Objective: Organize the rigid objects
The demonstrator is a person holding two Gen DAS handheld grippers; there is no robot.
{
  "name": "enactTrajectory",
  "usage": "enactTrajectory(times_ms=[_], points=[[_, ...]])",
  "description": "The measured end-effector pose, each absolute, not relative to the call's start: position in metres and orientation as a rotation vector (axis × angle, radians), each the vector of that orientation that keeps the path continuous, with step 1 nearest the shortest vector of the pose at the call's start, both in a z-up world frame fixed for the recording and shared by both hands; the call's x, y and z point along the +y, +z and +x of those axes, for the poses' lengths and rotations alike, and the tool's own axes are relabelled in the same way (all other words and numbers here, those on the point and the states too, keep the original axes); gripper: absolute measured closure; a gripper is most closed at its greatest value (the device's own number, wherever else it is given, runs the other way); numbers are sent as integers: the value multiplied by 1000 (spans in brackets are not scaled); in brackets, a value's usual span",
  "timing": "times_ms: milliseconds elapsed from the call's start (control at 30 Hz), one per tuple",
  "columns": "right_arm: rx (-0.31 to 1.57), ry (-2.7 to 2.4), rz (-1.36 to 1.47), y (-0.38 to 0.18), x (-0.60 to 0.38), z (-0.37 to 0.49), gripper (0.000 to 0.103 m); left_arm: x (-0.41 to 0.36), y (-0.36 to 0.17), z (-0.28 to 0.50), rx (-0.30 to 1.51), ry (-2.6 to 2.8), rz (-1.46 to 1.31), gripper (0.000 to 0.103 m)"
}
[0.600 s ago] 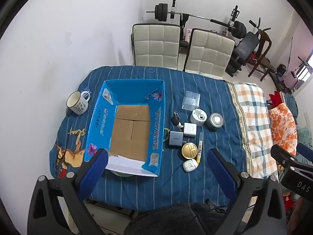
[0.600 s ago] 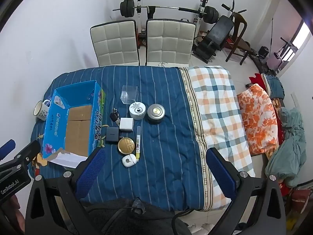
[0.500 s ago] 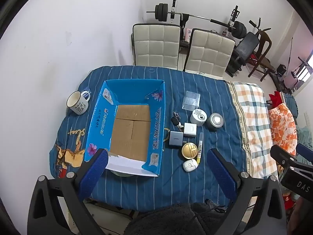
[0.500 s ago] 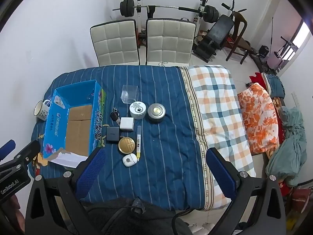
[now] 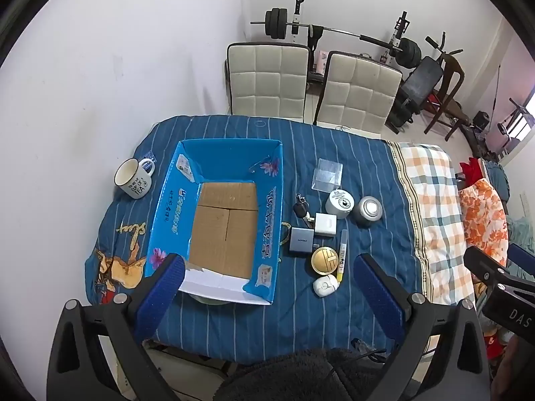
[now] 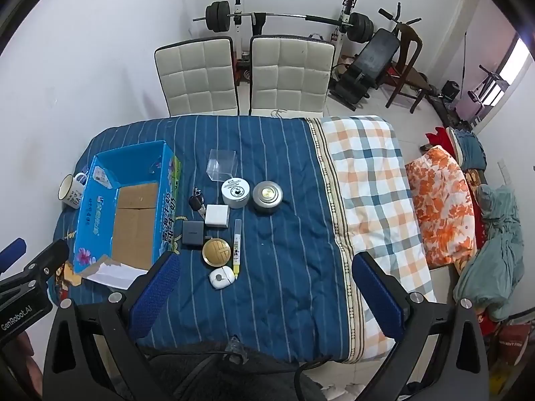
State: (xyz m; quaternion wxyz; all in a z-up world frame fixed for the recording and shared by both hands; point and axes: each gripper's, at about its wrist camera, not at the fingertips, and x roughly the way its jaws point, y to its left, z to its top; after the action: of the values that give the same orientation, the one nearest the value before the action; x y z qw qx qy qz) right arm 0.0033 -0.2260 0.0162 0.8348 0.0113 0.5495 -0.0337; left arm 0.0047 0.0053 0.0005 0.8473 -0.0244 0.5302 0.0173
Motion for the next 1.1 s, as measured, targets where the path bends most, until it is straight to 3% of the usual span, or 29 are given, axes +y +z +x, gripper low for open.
enactTrajectory(times_ms=[1100], points=[[1146, -86, 14, 15, -227, 1, 0, 0, 3, 4, 1113, 36, -51, 0]])
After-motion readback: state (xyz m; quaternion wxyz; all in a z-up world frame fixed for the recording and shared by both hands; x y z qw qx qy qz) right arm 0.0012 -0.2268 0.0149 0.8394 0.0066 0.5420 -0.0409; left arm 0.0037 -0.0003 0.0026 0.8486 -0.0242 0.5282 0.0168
